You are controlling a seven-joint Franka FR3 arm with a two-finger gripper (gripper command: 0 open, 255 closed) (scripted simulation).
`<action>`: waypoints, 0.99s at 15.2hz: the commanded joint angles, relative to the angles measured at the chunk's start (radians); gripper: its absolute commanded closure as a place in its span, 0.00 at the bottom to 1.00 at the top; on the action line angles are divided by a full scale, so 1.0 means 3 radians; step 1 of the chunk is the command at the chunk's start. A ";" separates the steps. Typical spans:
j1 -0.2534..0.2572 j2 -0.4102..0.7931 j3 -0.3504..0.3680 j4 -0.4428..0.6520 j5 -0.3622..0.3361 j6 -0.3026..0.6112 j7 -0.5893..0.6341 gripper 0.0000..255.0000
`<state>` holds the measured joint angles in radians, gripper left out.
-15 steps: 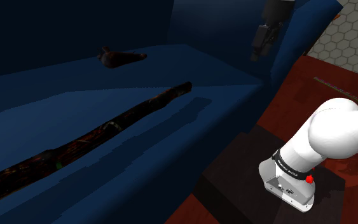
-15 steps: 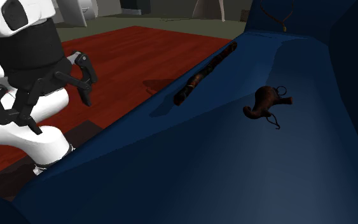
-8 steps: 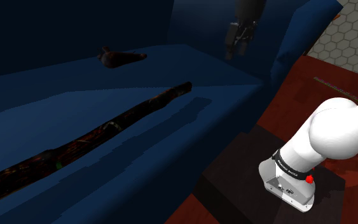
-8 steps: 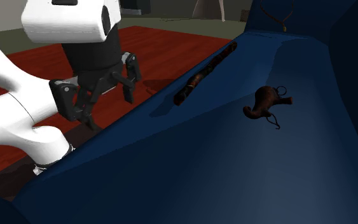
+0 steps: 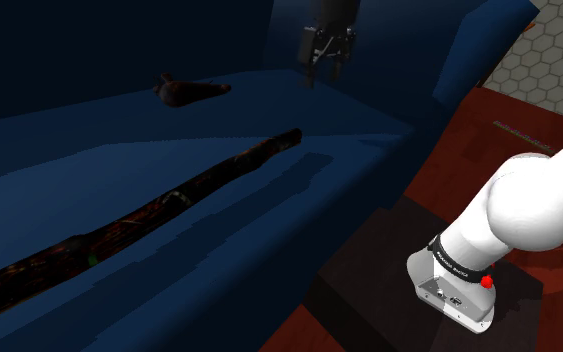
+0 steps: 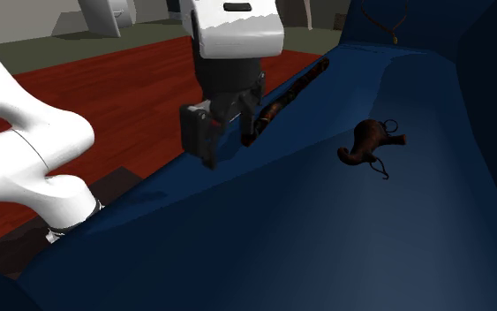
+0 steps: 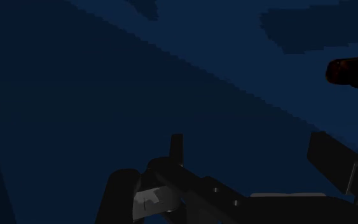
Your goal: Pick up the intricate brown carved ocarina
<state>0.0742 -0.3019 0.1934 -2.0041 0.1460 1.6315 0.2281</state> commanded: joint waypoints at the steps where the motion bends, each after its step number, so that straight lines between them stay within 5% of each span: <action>1: 0.0021 0.0239 0.0065 0.0247 0.0008 0.0016 0.0107 0.00; 13: 0.0298 0.1777 0.0355 0.2019 -0.0205 -0.0091 0.0755 0.00; 15: 0.0318 0.1840 0.0356 0.2058 -0.0217 -0.0063 0.0772 0.00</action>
<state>0.1666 0.2310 0.3000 -1.4077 0.0848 1.6134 0.4560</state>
